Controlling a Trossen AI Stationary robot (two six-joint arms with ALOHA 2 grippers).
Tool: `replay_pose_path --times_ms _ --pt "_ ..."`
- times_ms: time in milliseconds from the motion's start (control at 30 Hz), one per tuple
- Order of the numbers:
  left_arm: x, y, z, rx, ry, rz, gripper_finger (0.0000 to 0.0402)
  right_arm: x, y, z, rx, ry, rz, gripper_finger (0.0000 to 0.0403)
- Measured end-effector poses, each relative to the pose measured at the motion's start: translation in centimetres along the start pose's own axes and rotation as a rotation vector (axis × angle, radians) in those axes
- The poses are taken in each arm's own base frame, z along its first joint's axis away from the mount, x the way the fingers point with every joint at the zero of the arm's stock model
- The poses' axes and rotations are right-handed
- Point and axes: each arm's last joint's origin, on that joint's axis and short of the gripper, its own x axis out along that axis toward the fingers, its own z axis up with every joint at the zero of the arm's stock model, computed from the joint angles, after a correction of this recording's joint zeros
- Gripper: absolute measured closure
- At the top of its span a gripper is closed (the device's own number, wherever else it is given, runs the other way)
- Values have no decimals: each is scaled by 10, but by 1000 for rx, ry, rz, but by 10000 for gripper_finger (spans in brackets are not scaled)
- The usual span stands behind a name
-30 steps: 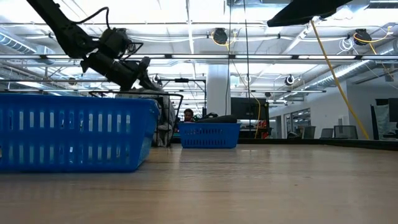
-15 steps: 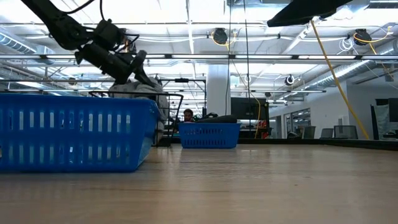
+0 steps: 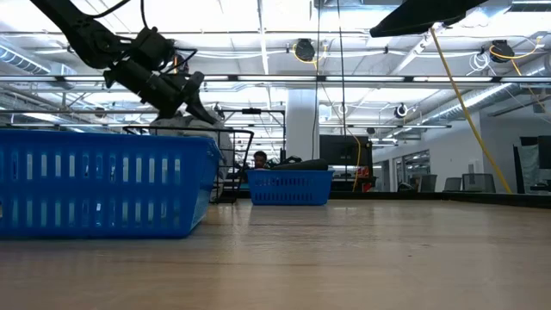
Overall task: Pick & Place Medicine items
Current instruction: Put the gray patient gown into the black wire basket, then return to Home Position
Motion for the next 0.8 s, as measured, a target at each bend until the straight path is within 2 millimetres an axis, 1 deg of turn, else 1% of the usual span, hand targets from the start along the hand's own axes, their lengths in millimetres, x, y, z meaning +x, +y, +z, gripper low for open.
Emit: replay_pose_path --times_ms 100,333,500,667,800 --pt "0 1 -1 -1 9 20 184 0 0 0 0 0 0 207" --pt "1 3 -5 26 27 80 114 0 0 0 0 0 0 206" --pt "-2 -1 -2 38 -4 67 83 0 0 0 0 0 0 206" --pt "-21 -8 12 57 -108 35 72 0 0 0 0 0 0 206" --pt "-46 -15 25 76 -205 10 75 0 0 0 0 0 0 207"
